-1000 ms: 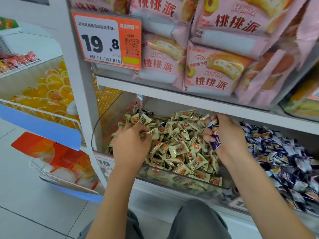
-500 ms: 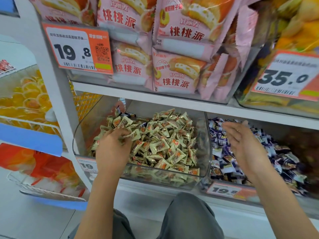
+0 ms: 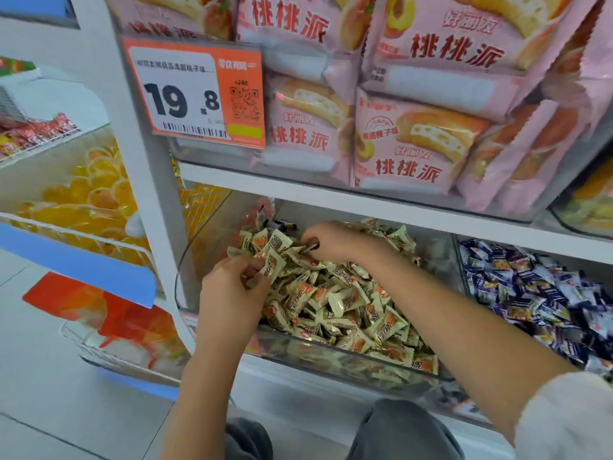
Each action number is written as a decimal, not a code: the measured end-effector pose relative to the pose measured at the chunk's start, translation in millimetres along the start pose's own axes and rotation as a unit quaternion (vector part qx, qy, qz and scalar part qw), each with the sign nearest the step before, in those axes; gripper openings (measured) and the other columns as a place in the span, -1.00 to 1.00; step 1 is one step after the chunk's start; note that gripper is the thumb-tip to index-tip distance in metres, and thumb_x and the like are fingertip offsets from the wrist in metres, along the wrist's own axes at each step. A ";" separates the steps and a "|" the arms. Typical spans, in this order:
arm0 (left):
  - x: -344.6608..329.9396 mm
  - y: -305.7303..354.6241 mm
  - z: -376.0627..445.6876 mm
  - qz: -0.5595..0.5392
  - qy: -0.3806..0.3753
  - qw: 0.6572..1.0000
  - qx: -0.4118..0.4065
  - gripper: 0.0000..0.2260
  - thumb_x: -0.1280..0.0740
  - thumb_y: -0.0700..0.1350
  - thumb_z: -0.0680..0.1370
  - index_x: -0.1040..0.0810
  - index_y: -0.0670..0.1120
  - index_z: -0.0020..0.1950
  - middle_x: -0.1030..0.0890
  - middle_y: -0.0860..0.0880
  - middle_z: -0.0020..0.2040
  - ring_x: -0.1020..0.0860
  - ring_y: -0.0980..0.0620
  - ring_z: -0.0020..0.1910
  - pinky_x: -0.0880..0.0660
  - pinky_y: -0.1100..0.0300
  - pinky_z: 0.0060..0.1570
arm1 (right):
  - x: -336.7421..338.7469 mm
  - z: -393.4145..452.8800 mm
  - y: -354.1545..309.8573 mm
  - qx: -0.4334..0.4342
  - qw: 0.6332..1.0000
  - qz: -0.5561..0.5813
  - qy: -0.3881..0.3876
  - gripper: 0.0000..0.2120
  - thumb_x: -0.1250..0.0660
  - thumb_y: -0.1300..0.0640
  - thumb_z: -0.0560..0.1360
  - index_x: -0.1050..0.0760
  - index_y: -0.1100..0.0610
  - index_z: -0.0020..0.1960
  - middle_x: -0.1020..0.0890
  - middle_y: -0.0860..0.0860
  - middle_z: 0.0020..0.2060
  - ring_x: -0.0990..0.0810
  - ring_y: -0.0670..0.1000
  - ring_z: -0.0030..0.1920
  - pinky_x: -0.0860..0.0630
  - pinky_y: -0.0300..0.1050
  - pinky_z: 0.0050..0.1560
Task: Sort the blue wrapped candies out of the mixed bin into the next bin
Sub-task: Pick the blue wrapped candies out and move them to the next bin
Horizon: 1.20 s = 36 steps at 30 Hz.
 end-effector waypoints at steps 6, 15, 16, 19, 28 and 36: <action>-12.0 6.8 12.1 0.014 -0.019 1.000 -0.017 -0.81 -0.37 -0.24 0.44 -0.64 -0.09 0.02 -0.59 -0.06 -0.03 -0.55 0.01 -0.16 -0.48 0.18 -0.16 | -1.7 19.5 -7.5 -0.018 0.997 -0.067 -0.034 -0.59 -0.22 0.34 0.51 -0.42 0.11 0.33 -0.53 0.11 0.18 -0.46 0.03 -0.11 -0.37 -0.16 -0.16; -14.3 6.5 -3.5 -0.012 0.014 0.999 -0.042 -0.83 -0.34 -0.27 0.50 -0.63 -0.05 0.00 -0.64 0.04 -0.03 -0.55 0.04 -0.10 -0.47 0.19 -0.20 | 11.7 -45.3 26.4 -0.086 0.919 0.376 0.075 -0.65 -0.25 0.19 0.57 -0.39 0.18 0.35 -0.48 0.01 0.25 -0.59 -0.05 0.06 -0.50 -0.38 -0.02; -13.3 5.8 -6.5 0.007 0.028 0.998 -0.048 -0.85 -0.35 -0.24 0.50 -0.63 -0.03 -0.01 -0.64 0.05 -0.03 -0.55 0.02 -0.10 -0.47 0.17 -0.26 | 14.1 -59.8 26.7 -0.091 0.903 0.408 0.093 -0.66 -0.22 0.23 0.58 -0.39 0.21 0.35 -0.50 0.07 0.26 -0.61 -0.02 0.06 -0.52 -0.33 0.02; -12.3 4.8 -15.9 0.071 0.064 0.993 -0.074 -0.85 -0.38 -0.21 0.49 -0.63 0.00 0.00 -0.64 0.02 -0.04 -0.55 -0.07 -0.04 -0.42 0.18 -0.35 | 23.4 -108.6 27.4 -0.092 0.874 0.449 0.162 -0.71 -0.18 0.32 0.59 -0.45 0.22 0.29 -0.48 0.00 0.19 -0.64 -0.08 -0.07 -0.54 -0.36 -0.02; -9.6 6.0 -29.0 0.073 0.031 0.995 -0.065 -0.86 -0.36 -0.18 0.52 -0.64 -0.01 0.03 -0.68 -0.06 -0.09 -0.49 0.01 -0.36 -0.28 0.23 -0.40 | -9.6 -257.3 92.8 -0.205 0.864 0.172 0.428 -0.71 -0.21 0.22 0.57 -0.52 0.06 0.26 -0.67 0.06 -0.02 -0.57 0.08 -0.38 -0.44 -0.20 -0.39; 10.9 11.7 -16.8 -0.063 -0.027 0.992 -0.107 -0.82 -0.24 -0.23 0.58 -0.61 -0.05 0.04 -0.62 0.10 -0.08 -0.54 0.15 -0.17 -0.41 0.37 -0.19 | 8.7 -195.4 30.6 -0.036 0.903 0.143 0.404 -0.73 -0.23 0.31 0.54 -0.58 0.06 0.12 -0.61 -0.07 -0.34 -0.44 -0.09 -0.50 -0.29 -0.37 -0.54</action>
Point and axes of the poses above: each hand's wrist, its own z-axis towards the middle knuckle, its own x-axis out of the back of the hand, y = z × x, the point moved 3 cm from there along z, towards the middle knuckle
